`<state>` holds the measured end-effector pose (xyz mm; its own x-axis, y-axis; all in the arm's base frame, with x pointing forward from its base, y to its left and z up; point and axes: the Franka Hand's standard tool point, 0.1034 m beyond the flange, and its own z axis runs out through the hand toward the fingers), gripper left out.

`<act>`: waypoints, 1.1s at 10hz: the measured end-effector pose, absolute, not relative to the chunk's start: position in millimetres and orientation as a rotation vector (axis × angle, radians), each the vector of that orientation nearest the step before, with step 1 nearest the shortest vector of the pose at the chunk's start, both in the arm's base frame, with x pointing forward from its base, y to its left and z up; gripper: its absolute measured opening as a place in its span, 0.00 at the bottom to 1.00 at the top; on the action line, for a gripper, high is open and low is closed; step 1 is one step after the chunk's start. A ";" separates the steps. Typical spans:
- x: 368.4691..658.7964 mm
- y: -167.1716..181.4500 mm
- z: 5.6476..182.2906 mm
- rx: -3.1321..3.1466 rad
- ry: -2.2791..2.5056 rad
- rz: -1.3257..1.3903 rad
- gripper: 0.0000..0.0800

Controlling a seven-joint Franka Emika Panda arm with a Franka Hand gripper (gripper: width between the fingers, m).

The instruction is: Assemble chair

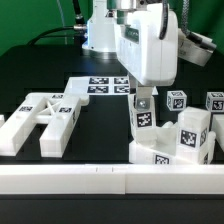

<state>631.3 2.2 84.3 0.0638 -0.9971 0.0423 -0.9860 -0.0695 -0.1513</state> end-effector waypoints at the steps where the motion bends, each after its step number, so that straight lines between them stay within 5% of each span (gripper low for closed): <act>1: 631.3 2.1 84.3 -2.283 2.032 -0.210 0.66; 2: 630.5 2.6 84.0 -2.321 1.998 -0.200 0.66; 3: 629.6 4.5 84.3 -2.373 1.953 -0.171 0.78; 11: 630.7 13.2 83.6 -3.004 0.887 -0.202 0.81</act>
Offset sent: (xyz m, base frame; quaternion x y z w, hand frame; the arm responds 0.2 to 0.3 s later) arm 0.0024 0.0068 0.0010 -0.0389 0.0063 -0.2333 0.9716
